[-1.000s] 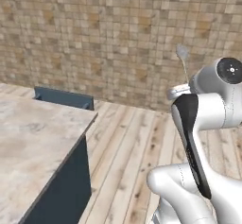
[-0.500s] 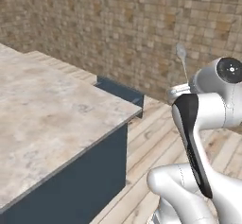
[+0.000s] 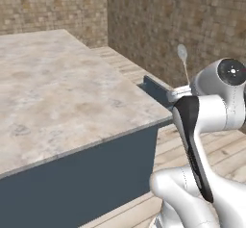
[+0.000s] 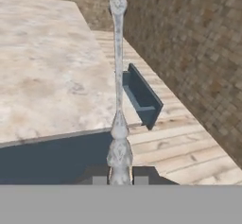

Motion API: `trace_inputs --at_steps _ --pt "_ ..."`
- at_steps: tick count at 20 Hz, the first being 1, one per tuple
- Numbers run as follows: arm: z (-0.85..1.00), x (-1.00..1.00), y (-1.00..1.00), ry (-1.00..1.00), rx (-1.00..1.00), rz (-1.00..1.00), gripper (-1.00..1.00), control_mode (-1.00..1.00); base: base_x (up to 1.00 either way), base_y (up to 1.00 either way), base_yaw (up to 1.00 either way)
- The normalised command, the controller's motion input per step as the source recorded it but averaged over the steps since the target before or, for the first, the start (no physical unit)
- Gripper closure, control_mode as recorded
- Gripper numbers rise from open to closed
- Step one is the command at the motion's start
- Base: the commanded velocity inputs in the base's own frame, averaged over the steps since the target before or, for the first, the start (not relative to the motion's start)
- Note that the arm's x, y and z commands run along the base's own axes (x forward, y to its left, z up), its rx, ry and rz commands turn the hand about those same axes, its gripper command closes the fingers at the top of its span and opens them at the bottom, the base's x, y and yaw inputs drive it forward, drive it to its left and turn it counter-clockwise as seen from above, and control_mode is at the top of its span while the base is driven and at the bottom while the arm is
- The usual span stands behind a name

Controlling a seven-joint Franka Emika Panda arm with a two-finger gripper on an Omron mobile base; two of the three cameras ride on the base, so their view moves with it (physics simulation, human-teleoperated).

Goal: Organize the utensils by type. Pick up the wooden spoons from the counter and place them in the open cabinet. Then pick up the metallic utensils from the counter and place them in the open drawer.

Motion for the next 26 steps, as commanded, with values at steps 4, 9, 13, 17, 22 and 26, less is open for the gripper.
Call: trace_inputs --at_steps 4,9,13,17,22,26 --pt "0.00 0.00 0.00 0.00 0.00 0.00 1.00 1.00 -0.12 -0.84 0.45" --pt "0.00 0.00 0.00 0.00 0.00 0.00 1.00 1.00 0.07 -0.32 0.27" --pt "0.00 0.00 0.00 0.00 0.00 0.00 1.00 1.00 0.29 -0.24 0.20" --pt "0.00 0.00 0.00 0.00 0.00 0.00 1.00 1.00 0.28 -0.42 0.17" --pt "0.00 0.00 0.00 0.00 0.00 0.00 1.00 1.00 0.18 -0.62 0.10" --pt "0.00 0.00 0.00 0.00 0.00 0.00 1.00 1.00 0.28 -0.44 0.04"
